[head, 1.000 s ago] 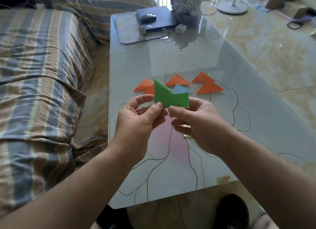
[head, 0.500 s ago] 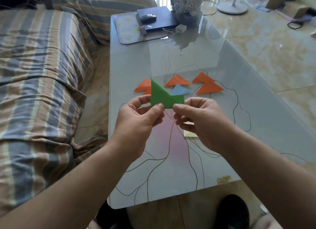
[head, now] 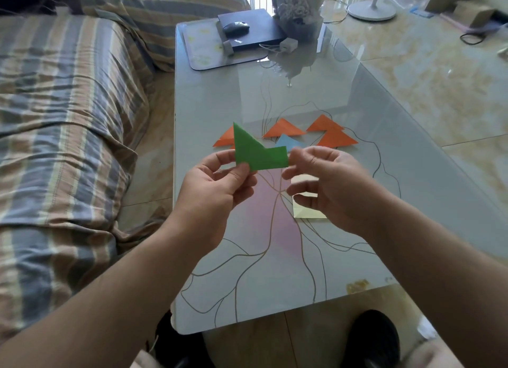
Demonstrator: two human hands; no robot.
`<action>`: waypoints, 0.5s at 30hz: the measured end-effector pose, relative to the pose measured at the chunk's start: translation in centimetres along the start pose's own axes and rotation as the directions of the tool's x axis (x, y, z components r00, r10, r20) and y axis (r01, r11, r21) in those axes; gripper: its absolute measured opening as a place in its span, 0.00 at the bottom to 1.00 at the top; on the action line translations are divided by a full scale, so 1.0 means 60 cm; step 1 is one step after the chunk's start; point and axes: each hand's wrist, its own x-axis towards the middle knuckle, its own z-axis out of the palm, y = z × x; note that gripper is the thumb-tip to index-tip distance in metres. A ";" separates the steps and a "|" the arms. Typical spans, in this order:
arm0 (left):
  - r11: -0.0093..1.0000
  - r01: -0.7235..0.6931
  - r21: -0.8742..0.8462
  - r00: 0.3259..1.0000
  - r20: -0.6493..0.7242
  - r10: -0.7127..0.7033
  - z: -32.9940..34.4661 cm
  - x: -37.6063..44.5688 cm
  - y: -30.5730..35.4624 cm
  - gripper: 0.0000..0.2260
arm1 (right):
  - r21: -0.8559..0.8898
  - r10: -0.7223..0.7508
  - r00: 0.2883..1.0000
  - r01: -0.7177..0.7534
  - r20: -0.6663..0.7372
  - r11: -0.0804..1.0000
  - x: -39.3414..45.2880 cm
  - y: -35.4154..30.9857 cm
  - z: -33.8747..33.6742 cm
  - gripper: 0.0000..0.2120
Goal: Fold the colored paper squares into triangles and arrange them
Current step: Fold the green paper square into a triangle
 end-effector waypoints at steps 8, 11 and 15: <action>0.957 -0.062 0.282 0.969 0.248 -0.010 -0.002 -0.014 -0.002 0.15 | 0.040 -0.022 0.999 0.021 0.026 0.999 0.006 -0.002 -0.010 0.04; 0.947 -0.078 0.313 0.941 0.338 -0.034 0.003 -0.025 0.000 0.16 | 0.029 -0.003 0.999 0.001 0.042 1.000 0.007 0.002 -0.009 0.01; 0.930 -0.129 0.344 0.930 0.367 -0.007 0.005 -0.027 0.002 0.18 | 0.059 0.010 0.999 -0.013 0.047 0.998 0.009 0.004 -0.013 0.04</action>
